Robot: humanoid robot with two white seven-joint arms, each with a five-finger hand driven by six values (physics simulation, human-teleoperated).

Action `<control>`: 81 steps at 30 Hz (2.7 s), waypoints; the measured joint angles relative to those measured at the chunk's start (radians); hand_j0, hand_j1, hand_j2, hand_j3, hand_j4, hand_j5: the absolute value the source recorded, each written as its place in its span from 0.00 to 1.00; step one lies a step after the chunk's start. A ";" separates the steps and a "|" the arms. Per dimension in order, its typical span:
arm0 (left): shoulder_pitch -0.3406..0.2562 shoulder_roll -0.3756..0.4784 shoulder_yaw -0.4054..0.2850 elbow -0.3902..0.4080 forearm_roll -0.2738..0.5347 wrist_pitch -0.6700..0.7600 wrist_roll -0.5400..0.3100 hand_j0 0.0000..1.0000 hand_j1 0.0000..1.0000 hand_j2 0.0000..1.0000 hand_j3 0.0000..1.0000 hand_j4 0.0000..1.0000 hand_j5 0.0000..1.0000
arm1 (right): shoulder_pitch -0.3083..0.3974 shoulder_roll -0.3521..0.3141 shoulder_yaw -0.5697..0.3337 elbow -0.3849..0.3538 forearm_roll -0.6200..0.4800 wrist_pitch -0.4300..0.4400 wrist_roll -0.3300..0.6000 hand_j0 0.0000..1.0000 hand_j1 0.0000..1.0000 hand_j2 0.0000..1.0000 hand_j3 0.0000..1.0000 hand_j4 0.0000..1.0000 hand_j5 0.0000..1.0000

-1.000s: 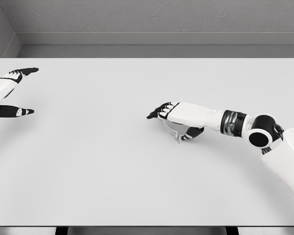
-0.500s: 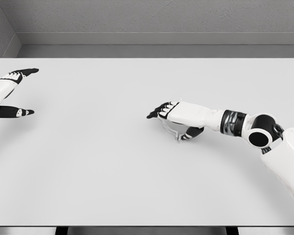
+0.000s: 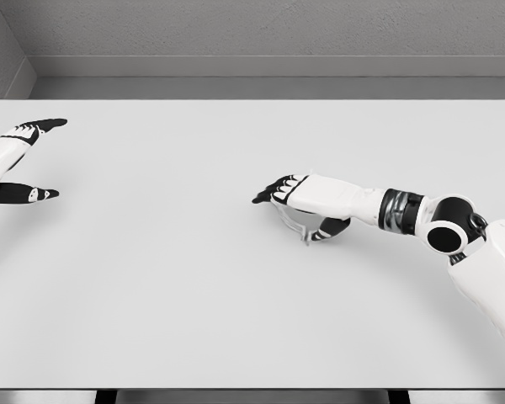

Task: Assemble PVC drainage pipe clamps

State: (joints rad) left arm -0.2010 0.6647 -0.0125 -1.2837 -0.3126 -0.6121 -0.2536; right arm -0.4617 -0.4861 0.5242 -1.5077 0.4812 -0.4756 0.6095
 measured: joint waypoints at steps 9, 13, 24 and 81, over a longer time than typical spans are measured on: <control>0.000 0.000 0.000 0.000 0.000 0.000 0.000 1.00 1.00 1.00 1.00 1.00 1.00 | -0.005 0.002 0.000 -0.001 0.000 0.000 0.000 1.00 1.00 1.00 1.00 1.00 1.00; 0.000 0.000 0.000 -0.001 0.000 0.000 0.000 1.00 1.00 1.00 1.00 1.00 1.00 | -0.005 0.005 0.001 0.000 0.000 0.001 0.000 1.00 1.00 1.00 1.00 1.00 1.00; 0.002 0.000 0.000 -0.004 0.000 0.000 0.000 1.00 1.00 1.00 1.00 1.00 1.00 | 0.002 -0.001 -0.001 -0.006 -0.001 -0.001 0.001 1.00 1.00 1.00 1.00 1.00 1.00; -0.453 -0.663 -0.423 0.106 -0.719 0.470 -0.099 1.00 1.00 1.00 1.00 1.00 1.00 | 0.000 -0.320 -0.251 -0.002 -0.019 -0.002 0.002 1.00 1.00 1.00 1.00 1.00 1.00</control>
State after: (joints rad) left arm -0.6535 0.0019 -0.4351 -1.1775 -1.0311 -0.1420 -0.3522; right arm -0.4617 -0.8063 0.2735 -1.5093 0.4625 -0.4774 0.6113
